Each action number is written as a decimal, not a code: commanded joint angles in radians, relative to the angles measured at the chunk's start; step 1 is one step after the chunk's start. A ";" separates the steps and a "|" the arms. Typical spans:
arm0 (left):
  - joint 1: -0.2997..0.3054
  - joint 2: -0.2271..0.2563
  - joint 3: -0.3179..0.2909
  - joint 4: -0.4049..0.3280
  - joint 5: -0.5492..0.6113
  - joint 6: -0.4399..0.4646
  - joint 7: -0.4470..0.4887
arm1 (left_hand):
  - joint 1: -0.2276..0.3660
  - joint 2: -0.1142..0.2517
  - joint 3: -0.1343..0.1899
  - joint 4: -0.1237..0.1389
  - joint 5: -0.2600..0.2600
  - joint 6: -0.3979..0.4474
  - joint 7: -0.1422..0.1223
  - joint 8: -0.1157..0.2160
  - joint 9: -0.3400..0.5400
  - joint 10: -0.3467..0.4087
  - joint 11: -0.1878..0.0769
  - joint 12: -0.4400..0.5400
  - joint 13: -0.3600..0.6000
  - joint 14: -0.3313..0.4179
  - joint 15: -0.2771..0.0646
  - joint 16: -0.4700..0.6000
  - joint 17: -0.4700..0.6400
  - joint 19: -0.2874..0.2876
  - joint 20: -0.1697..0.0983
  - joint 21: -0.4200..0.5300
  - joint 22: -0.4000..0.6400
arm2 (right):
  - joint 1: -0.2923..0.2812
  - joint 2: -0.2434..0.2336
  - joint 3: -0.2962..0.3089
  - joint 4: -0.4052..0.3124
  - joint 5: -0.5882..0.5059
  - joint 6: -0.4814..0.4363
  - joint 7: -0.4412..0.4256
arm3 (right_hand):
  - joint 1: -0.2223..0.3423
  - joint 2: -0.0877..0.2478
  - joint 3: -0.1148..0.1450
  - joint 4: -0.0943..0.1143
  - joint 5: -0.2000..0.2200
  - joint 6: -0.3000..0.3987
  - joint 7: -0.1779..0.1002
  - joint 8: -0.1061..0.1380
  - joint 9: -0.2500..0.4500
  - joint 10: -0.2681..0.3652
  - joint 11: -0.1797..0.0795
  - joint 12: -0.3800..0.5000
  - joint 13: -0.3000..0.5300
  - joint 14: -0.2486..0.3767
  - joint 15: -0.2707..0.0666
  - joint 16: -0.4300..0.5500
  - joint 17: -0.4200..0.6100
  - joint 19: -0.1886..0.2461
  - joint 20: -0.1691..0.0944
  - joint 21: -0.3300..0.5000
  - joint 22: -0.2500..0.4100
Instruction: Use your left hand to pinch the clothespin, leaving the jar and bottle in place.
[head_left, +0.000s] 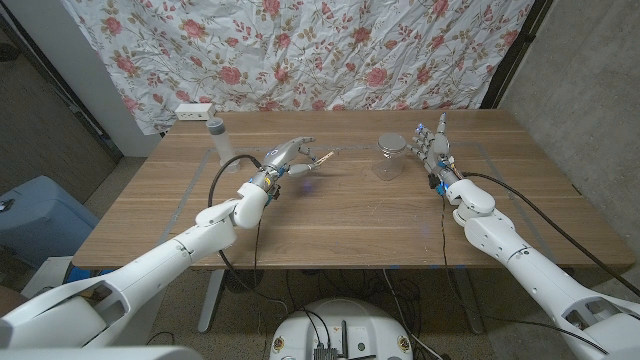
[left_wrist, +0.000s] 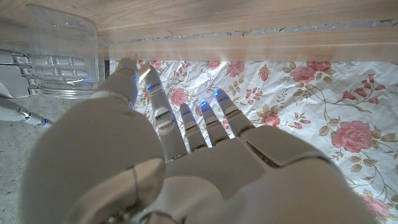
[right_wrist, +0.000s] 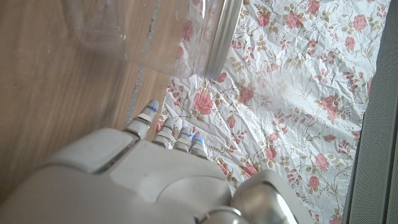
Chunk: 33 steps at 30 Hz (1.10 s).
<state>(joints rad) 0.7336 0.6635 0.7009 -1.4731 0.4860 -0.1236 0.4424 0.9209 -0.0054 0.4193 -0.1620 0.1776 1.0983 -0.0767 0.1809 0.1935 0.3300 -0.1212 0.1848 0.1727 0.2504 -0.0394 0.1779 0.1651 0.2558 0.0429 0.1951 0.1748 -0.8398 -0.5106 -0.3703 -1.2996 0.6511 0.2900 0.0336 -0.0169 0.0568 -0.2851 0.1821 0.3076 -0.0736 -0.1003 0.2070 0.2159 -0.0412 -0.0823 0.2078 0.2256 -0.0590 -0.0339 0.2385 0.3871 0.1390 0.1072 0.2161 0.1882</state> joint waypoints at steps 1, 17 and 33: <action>-0.014 0.024 0.002 -0.024 0.039 0.021 -0.026 | -0.009 0.003 -0.008 0.000 0.006 -0.001 -0.002 0.006 0.001 -0.007 -0.001 0.000 0.001 0.004 -0.003 0.001 0.003 0.000 -0.002 -0.001 0.001 | 0.000 0.000 0.000 0.001 0.000 0.000 0.000 | 0.000 0.072 -0.005 0.000 0.006 -0.001 -0.007 0.006 0.002 0.000 -0.008 0.007 0.002 -0.010 -0.034 0.006 0.003 0.007 -0.003 0.005 0.005; -0.044 0.052 0.026 -0.036 0.127 0.040 -0.051 | -0.009 0.008 -0.010 -0.001 0.008 -0.008 -0.005 0.006 0.001 -0.012 -0.002 0.000 0.001 0.001 -0.002 0.000 0.003 -0.002 -0.002 -0.001 0.001 | 0.000 0.000 0.000 0.000 0.000 0.000 0.000 | 0.000 0.072 -0.005 0.000 0.006 -0.001 -0.008 0.006 0.002 0.000 -0.006 0.007 0.002 -0.008 -0.034 0.007 0.003 0.007 -0.003 0.004 0.005; -0.058 0.072 0.055 -0.051 0.232 0.077 -0.053 | -0.010 0.013 -0.013 -0.001 0.008 -0.011 -0.010 0.008 0.001 -0.020 -0.005 -0.001 0.001 -0.004 -0.001 -0.001 0.003 -0.005 0.001 -0.001 0.001 | 0.000 0.000 0.000 0.000 0.000 0.000 0.000 | 0.000 0.072 -0.005 0.000 0.006 -0.002 -0.008 0.006 0.002 0.001 -0.007 0.007 0.002 -0.009 -0.035 0.006 0.003 0.006 -0.002 0.004 0.005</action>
<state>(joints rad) 0.6867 0.7205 0.7392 -1.5101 0.6601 -0.0713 0.4005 0.9117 0.0039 0.4110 -0.1619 0.1816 1.0893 -0.0856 0.1853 0.1934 0.3156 -0.1286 0.1848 0.1727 0.2503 -0.0394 0.1780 0.1651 0.2558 0.0429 0.1951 0.1746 -0.8396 -0.5107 -0.3703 -1.2991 0.6511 0.2901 0.0340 -0.0169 0.0569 -0.2851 0.1821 0.3076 -0.0736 -0.1003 0.2070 0.2159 -0.0412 -0.0823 0.2078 0.2256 -0.0589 -0.0339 0.2385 0.3871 0.1390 0.1071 0.2161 0.1882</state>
